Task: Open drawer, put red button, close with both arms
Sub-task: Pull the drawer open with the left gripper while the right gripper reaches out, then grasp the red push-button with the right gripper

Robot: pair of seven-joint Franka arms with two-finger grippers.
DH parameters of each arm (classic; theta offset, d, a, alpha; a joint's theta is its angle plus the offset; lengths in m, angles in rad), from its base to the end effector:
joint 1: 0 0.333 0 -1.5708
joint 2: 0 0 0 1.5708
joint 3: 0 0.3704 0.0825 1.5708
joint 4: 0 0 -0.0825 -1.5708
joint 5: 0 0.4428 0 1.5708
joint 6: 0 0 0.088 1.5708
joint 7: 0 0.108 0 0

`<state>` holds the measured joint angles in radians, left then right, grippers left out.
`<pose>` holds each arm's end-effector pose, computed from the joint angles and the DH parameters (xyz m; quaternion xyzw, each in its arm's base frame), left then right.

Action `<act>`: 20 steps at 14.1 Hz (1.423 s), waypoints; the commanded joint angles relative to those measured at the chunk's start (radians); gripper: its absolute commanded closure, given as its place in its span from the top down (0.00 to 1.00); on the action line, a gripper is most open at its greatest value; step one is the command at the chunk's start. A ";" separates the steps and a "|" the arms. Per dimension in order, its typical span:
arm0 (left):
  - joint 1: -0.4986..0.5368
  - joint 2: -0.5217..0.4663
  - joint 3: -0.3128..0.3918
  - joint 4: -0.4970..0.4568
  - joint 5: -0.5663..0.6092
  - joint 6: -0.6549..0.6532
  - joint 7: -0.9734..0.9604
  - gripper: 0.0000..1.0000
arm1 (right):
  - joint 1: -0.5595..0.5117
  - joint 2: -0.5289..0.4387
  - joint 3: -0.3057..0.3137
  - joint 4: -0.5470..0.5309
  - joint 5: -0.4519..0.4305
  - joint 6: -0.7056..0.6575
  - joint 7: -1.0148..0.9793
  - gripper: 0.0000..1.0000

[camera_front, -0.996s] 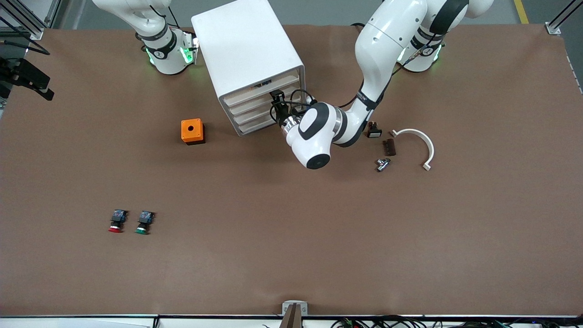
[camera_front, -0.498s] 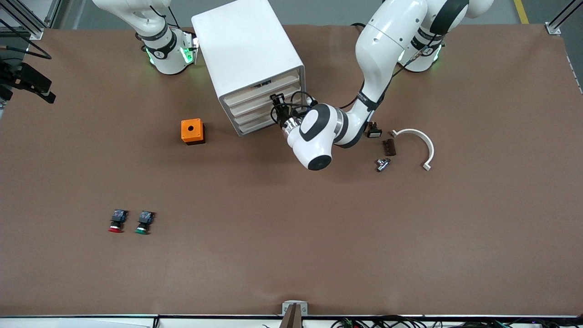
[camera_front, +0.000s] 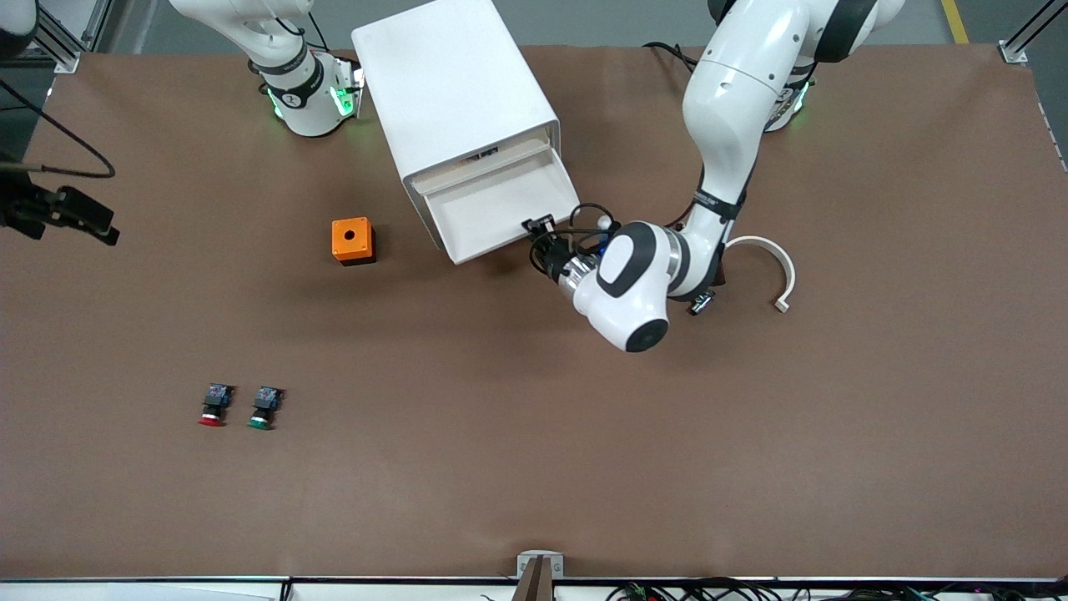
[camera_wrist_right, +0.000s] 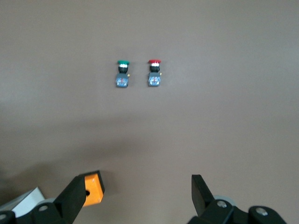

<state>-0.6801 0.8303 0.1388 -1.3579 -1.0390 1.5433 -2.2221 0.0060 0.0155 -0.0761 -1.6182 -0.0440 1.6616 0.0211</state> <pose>0.5986 -0.4999 0.2326 -0.4647 -0.7256 0.4706 0.1900 0.6245 -0.0479 0.6512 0.9987 -0.0439 0.0134 0.0229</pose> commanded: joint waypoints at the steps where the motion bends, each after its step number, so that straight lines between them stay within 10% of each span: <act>1: 0.030 0.036 0.033 0.032 0.013 0.058 0.140 0.04 | -0.053 0.069 0.006 0.023 0.067 0.049 -0.030 1.00; 5: 0.056 0.036 0.036 0.036 0.011 0.075 0.245 0.28 | -0.093 0.199 0.004 0.023 0.082 0.173 -0.030 1.00; 8: 0.073 0.033 0.036 0.031 0.014 0.074 0.257 0.99 | -0.110 0.326 0.006 0.008 0.075 0.303 -0.026 1.00; 20: 0.093 -0.071 0.145 0.056 0.256 0.064 0.257 0.99 | -0.116 0.646 0.015 -0.008 0.121 0.696 -0.030 1.00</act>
<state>-0.5835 0.8030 0.2670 -1.2924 -0.8374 1.6161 -1.9741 -0.1084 0.6332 -0.0717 -1.6357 0.0595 2.3147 0.0032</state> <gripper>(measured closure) 0.004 0.000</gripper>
